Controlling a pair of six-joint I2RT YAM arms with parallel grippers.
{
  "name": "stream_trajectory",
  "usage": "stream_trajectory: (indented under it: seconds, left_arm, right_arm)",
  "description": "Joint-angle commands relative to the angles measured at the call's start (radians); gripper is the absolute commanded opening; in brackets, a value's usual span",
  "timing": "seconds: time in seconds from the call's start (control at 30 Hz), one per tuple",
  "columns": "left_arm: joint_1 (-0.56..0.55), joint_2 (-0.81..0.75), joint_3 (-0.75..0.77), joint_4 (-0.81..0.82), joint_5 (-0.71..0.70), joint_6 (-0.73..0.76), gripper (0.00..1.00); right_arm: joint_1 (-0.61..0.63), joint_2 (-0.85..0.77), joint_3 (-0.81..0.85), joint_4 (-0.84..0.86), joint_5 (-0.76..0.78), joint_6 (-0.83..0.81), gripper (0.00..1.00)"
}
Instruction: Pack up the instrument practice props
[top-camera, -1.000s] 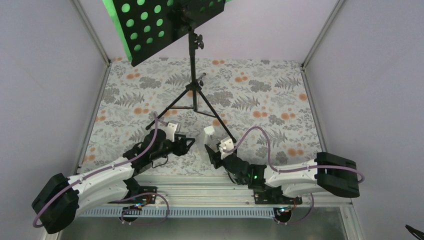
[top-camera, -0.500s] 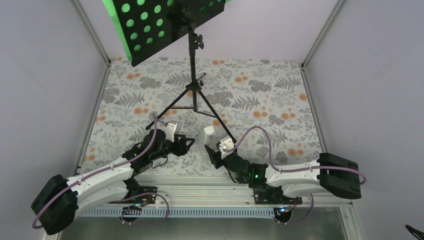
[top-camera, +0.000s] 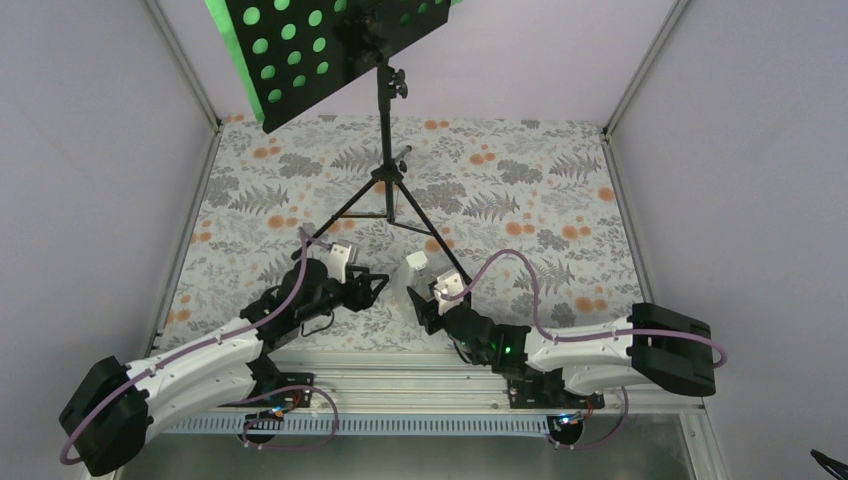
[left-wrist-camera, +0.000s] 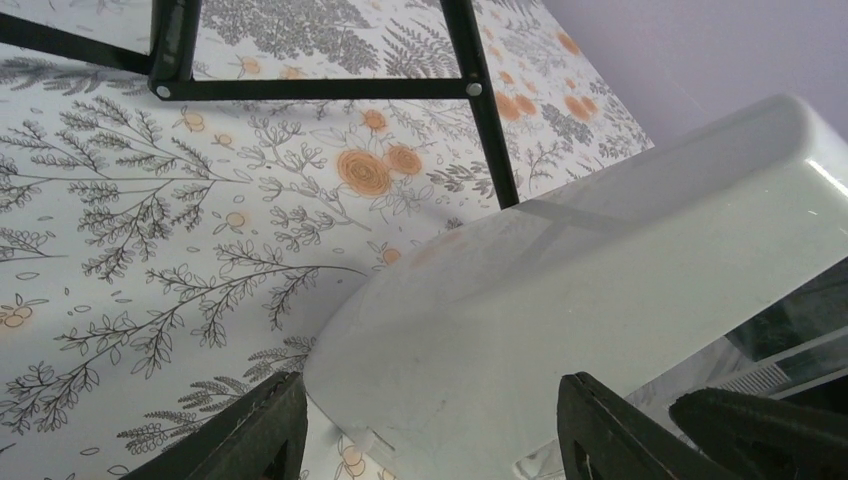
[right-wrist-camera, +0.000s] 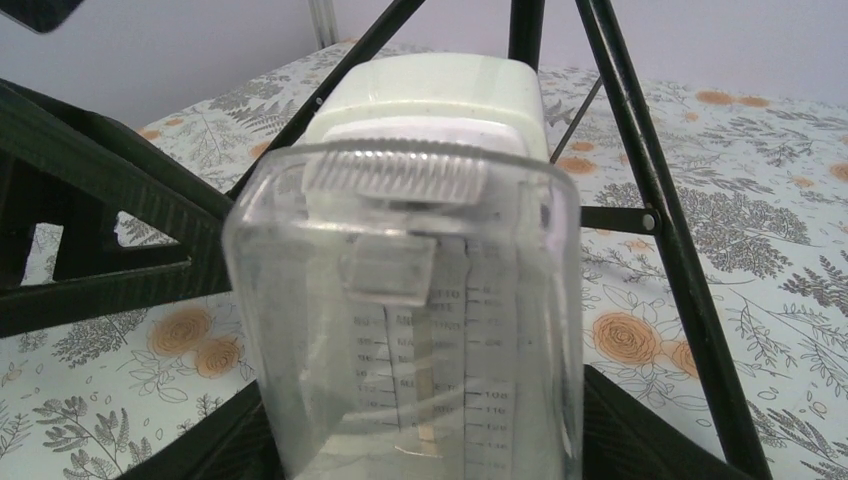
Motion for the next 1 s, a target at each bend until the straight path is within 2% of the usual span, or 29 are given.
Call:
stream_trajectory:
  seconds: [0.0,0.13,0.33,0.67,0.8,0.9,0.97]
  left_arm:
    - [0.002,-0.031,0.017,-0.02,-0.024,0.017,0.64]
    - [0.002,-0.035,0.017,-0.027,-0.028,0.017,0.66]
    - [0.002,-0.045,0.021,-0.031,-0.033,0.022,0.67]
    - [0.002,-0.137,0.028,-0.07,-0.076,0.057,0.79]
    - [0.001,-0.188,0.046,-0.064,-0.033,0.13,0.86]
    - [0.001,-0.221,0.076,-0.058,0.02,0.212,0.91]
    - [0.001,-0.226,0.109,-0.055,0.069,0.283,0.95]
  right_arm:
    - [-0.005,-0.016,-0.004,-0.072,-0.005,0.016,0.65]
    - [-0.006,-0.046,-0.005,-0.09,0.007,0.019,0.87]
    - [-0.006,-0.113,-0.005,-0.14,0.025,0.018,0.99]
    - [-0.006,-0.355,-0.016,-0.312,0.013,0.002,1.0]
    - [-0.006,-0.45,0.027,-0.395,0.019,-0.03,1.0]
    - [-0.106,-0.47,0.127,-0.507,0.015,0.006,1.0]
    - [-0.205,-0.447,0.238,-0.626,-0.057,0.05,1.0]
